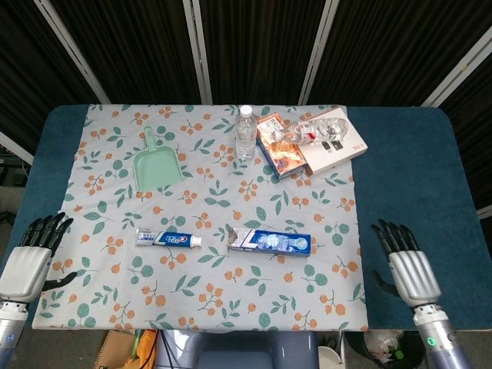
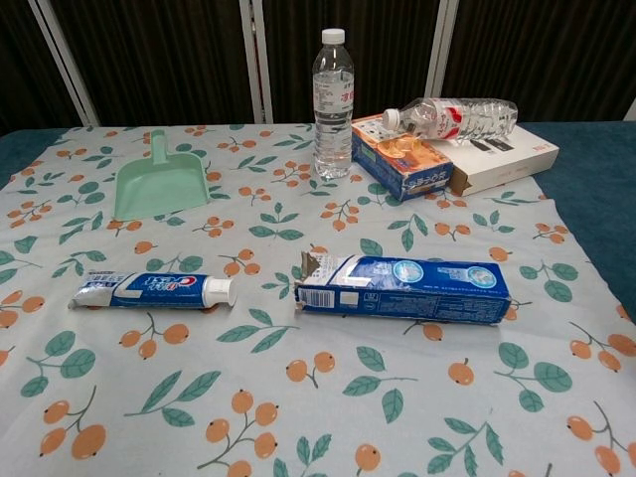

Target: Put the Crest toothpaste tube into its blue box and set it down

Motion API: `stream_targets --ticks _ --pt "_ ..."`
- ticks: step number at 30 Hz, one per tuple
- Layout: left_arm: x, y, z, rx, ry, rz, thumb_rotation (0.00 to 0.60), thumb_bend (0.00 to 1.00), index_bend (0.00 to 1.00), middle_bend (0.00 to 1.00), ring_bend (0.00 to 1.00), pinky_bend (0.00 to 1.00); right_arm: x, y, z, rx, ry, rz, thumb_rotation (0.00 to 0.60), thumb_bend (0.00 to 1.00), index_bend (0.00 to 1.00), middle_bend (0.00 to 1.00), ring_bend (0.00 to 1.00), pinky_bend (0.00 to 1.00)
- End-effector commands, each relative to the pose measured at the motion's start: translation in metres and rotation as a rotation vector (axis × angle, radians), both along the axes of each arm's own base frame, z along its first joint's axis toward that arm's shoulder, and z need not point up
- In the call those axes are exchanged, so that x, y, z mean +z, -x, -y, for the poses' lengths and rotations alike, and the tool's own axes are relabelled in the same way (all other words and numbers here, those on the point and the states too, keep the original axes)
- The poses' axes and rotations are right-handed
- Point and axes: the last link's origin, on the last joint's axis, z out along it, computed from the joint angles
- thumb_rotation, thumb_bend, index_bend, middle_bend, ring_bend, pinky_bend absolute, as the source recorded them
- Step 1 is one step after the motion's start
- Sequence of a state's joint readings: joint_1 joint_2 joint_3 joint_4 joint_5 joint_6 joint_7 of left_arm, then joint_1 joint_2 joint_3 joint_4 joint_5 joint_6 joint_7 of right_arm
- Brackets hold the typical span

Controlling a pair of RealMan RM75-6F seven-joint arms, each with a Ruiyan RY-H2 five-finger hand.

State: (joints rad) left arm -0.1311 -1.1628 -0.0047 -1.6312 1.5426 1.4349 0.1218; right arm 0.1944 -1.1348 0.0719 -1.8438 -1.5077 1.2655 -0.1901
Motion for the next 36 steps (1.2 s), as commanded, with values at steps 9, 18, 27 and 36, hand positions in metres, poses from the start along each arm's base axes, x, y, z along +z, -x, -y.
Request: stream_targets --ticks 9,18,27,36 --pt "0.003 0.003 0.0 0.014 0.012 0.01 0.6 0.0 0.0 0.0 0.0 0.0 -0.073 -0.11 0.059 0.057 -0.2 0.186 0.6 0.33 0.0 0.0 0.0 0.0" --pt "0.004 0.004 0.0 0.03 0.025 0.02 0.6 0.0 0.0 0.0 0.0 0.0 -0.122 -0.149 0.056 0.056 -0.344 0.175 0.6 0.33 0.0 0.0 0.0 0.0" --pt "0.002 0.005 -0.002 0.046 0.036 0.029 0.6 0.0 0.0 0.0 0.0 0.0 -0.157 -0.15 0.062 0.006 -0.367 0.132 0.6 0.33 0.0 0.0 0.0 0.0" --pt "0.002 0.005 -0.003 0.057 0.05 0.042 0.6 0.0 0.0 0.0 0.0 0.0 -0.175 -0.143 0.073 -0.006 -0.341 0.082 0.6 0.33 0.0 0.03 0.0 0.0"
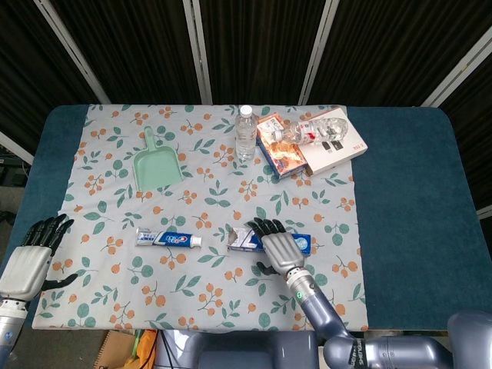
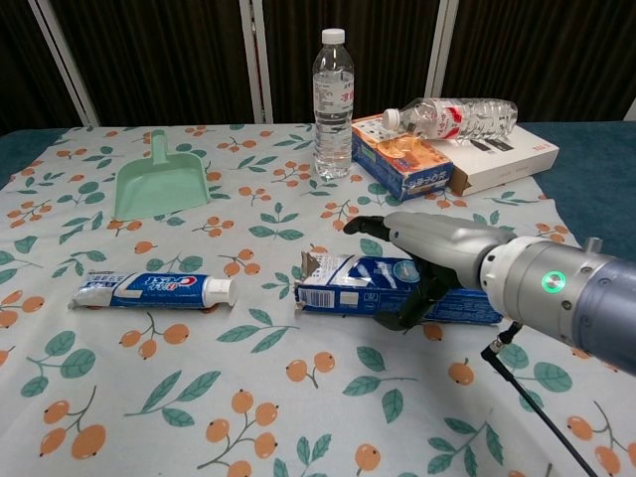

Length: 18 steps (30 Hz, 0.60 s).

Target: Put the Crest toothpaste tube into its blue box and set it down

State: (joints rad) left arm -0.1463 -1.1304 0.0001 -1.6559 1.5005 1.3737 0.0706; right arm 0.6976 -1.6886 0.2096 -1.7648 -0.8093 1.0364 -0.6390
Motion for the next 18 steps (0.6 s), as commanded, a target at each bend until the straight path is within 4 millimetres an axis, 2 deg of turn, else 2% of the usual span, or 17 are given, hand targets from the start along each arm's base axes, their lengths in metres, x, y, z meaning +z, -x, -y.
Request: stream_targets --ticks 1,8,13,18 --pt "0.0 0.001 -0.001 0.008 0.003 0.004 0.6 0.0 0.0 0.0 0.0 0.0 -0.006 0.006 0.004 -0.006 0.009 -0.034 0.6 0.33 0.0 0.05 0.01 0.01" --pt "-0.001 -0.001 -0.001 0.011 0.016 0.009 0.6 0.0 0.0 0.0 0.0 0.0 -0.018 0.014 0.007 -0.006 0.047 -0.075 0.6 0.33 0.08 0.19 0.13 0.08" --pt "-0.002 -0.001 -0.001 0.012 0.017 0.009 0.6 0.0 0.0 0.0 0.0 0.0 -0.019 0.013 0.009 0.005 0.082 -0.073 0.6 0.33 0.23 0.35 0.3 0.23" --pt "-0.002 -0.001 -0.001 0.015 0.017 0.011 0.6 0.0 0.0 0.0 0.0 0.0 -0.016 0.012 0.005 0.015 0.088 -0.058 0.6 0.33 0.35 0.45 0.41 0.34"
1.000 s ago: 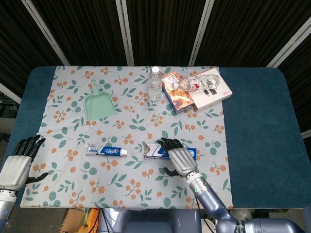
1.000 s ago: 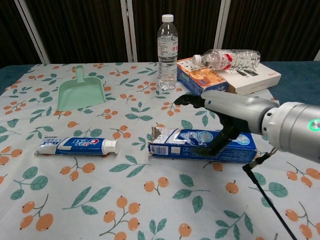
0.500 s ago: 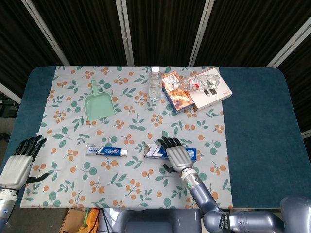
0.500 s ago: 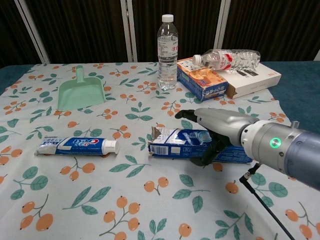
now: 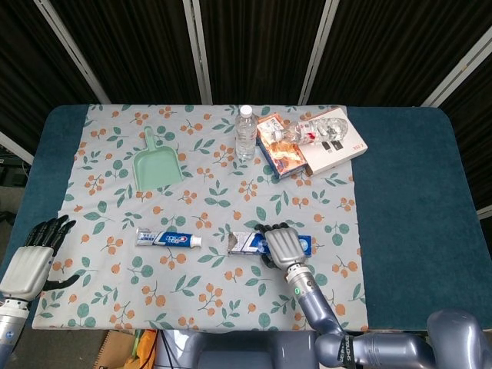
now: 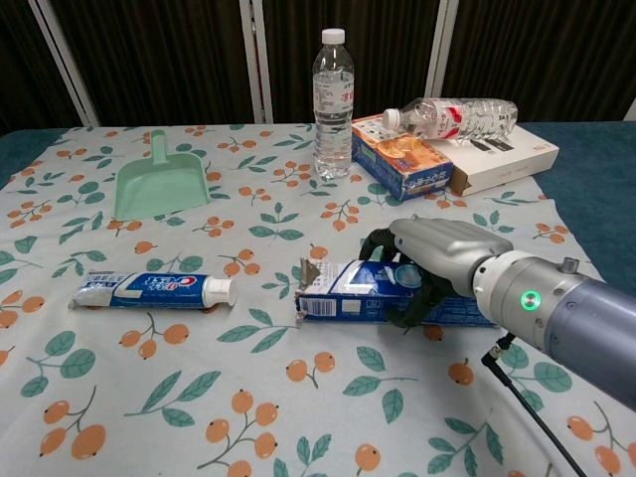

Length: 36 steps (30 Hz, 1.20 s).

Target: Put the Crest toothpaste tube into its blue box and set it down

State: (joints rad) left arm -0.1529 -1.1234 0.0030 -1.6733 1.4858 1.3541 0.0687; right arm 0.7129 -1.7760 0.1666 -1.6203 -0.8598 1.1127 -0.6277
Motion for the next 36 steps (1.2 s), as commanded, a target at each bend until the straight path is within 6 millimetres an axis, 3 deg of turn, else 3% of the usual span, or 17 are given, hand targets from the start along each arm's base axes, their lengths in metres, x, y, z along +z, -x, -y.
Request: stream_targets --ticks 1,14,17,21,24,28,36 --pt "0.0 0.0 0.0 -0.001 0.0 -0.001 0.6 0.0 0.0 0.0 0.0 0.0 0.002 0.0 -0.002 0.005 0.0 0.006 0.6 0.33 0.37 0.47 0.43 0.35" --pt "-0.003 -0.005 -0.007 0.004 0.015 -0.028 0.6 0.0 0.0 0.0 0.0 0.01 0.033 -0.004 -0.016 0.055 0.048 0.104 0.6 0.33 0.41 0.49 0.45 0.37" --pt "-0.011 -0.014 -0.027 -0.024 0.029 -0.075 0.6 0.03 0.03 0.03 0.05 0.11 0.047 -0.006 -0.016 0.062 0.073 0.135 0.6 0.33 0.41 0.49 0.45 0.37" --pt "-0.022 -0.023 -0.045 -0.047 0.045 -0.122 0.6 0.14 0.12 0.16 0.21 0.31 0.055 -0.005 -0.015 0.06 0.081 0.14 0.6 0.33 0.41 0.49 0.45 0.37" --pt "-0.034 -0.032 -0.059 -0.063 0.064 -0.138 0.6 0.16 0.21 0.26 0.29 0.39 0.06 -0.005 -0.015 0.055 0.091 0.147 0.6 0.33 0.41 0.49 0.45 0.37" --pt "-0.049 -0.048 -0.076 -0.106 0.092 -0.166 0.6 0.16 0.29 0.37 0.38 0.44 0.068 -0.003 -0.013 0.048 0.111 0.155 0.6 0.33 0.41 0.49 0.45 0.37" --pt "-0.09 -0.077 -0.107 -0.156 0.15 -0.257 0.6 0.18 0.33 0.39 0.39 0.44 0.085 0.007 -0.009 0.028 0.143 0.153 0.6 0.33 0.41 0.49 0.45 0.37"
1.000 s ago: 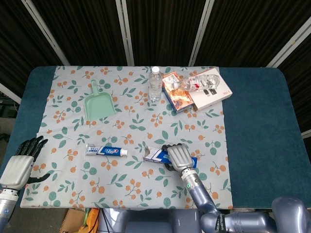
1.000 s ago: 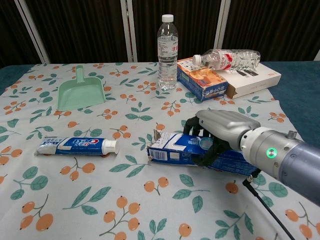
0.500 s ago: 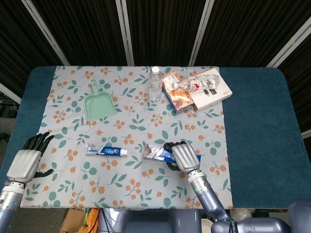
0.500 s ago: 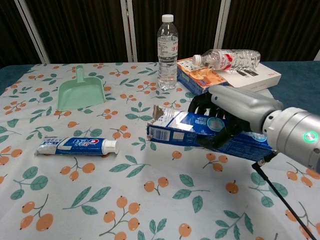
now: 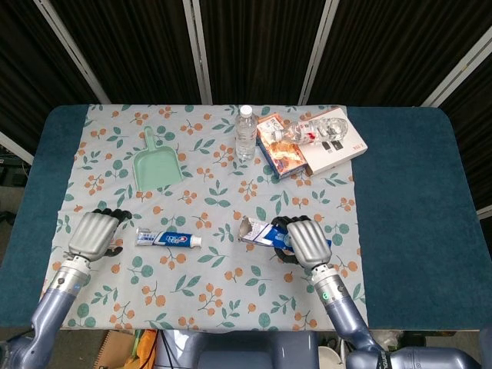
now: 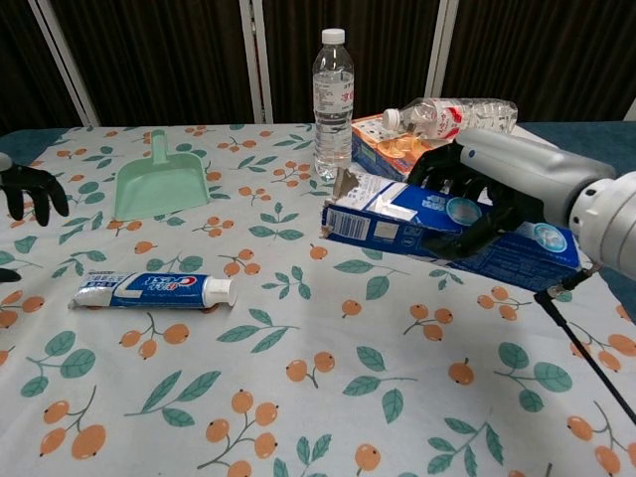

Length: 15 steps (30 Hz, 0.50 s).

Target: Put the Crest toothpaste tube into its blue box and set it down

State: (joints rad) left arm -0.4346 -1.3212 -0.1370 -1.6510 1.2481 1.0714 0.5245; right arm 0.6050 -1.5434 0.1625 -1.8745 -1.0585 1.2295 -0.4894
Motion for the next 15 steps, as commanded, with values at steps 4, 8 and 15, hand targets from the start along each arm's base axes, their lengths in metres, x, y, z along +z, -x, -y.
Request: stream_targets --ticks 4,8,15 --pt "-0.031 -0.018 -0.021 -0.017 0.037 -0.07 0.6 0.2 0.35 0.41 0.39 0.44 0.009 0.008 0.001 -0.017 0.017 0.001 0.6 0.33 0.41 0.49 0.45 0.37" --pt "-0.046 -0.022 -0.026 -0.013 0.064 -0.098 0.6 0.2 0.37 0.43 0.41 0.44 0.014 0.011 0.002 -0.02 0.024 0.003 0.6 0.33 0.41 0.49 0.45 0.37" --pt "-0.068 -0.023 -0.028 0.002 0.098 -0.116 0.6 0.2 0.37 0.44 0.41 0.45 0.02 0.014 0.003 -0.019 0.035 0.007 0.6 0.33 0.41 0.49 0.45 0.37"
